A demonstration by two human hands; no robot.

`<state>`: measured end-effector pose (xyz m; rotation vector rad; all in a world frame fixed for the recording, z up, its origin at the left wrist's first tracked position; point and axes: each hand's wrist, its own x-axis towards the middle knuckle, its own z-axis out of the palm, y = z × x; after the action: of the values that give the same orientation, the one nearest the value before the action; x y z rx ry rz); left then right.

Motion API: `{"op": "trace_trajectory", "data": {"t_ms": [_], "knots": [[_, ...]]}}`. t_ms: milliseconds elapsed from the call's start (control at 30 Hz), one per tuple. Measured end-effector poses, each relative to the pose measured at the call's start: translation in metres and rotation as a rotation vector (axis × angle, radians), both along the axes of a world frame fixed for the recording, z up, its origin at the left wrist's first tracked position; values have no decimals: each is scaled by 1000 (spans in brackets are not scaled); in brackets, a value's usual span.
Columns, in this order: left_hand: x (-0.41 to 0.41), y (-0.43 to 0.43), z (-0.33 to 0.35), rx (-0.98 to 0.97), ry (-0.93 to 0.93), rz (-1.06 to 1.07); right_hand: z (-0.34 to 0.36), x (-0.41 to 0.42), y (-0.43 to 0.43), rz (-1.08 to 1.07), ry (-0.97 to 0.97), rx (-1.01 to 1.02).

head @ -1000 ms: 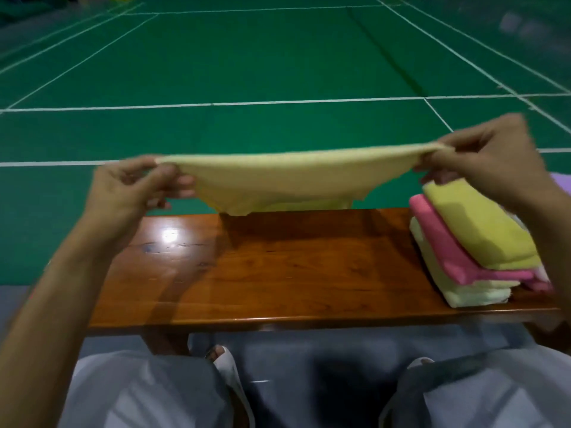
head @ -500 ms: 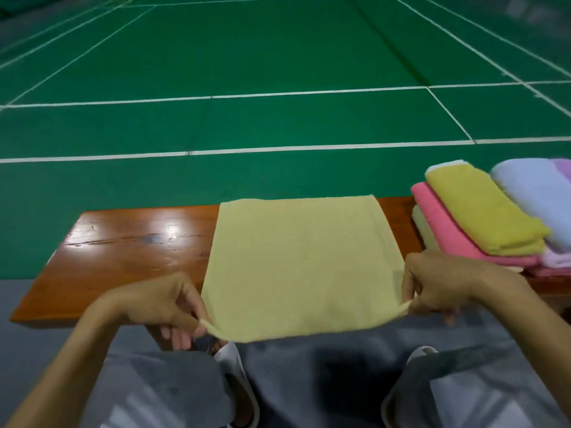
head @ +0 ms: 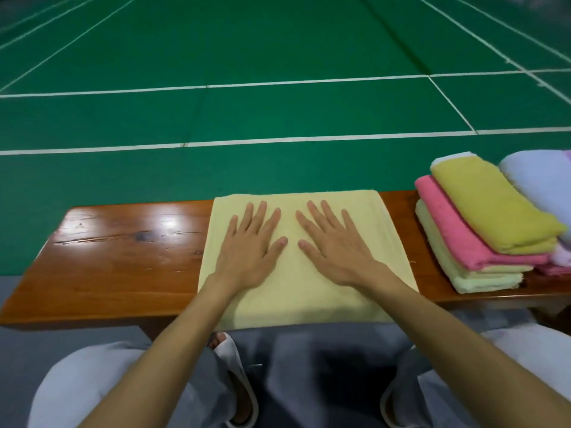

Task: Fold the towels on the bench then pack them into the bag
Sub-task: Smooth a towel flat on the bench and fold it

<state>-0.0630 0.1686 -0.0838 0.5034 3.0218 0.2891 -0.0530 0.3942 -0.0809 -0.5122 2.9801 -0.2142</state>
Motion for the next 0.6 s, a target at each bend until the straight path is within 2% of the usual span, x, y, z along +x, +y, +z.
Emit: {"op": "trace_trajectory", "data": {"t_ms": [267, 367, 433, 500, 600], "knots": [[0, -42, -1, 18, 19, 181, 0, -4, 73, -308, 14, 28], [3, -48, 0, 40, 17, 204, 0, -3, 80, -357, -2, 29], [5, -47, 0, 135, 57, 216, 0, -2, 79, -354, 4, 11], [6, -46, 2, 320, 146, 273, 0, -3, 79, -361, 30, -32], [0, -51, 5, 485, 231, 483, 7, -5, 78, -424, 195, -101]]}}
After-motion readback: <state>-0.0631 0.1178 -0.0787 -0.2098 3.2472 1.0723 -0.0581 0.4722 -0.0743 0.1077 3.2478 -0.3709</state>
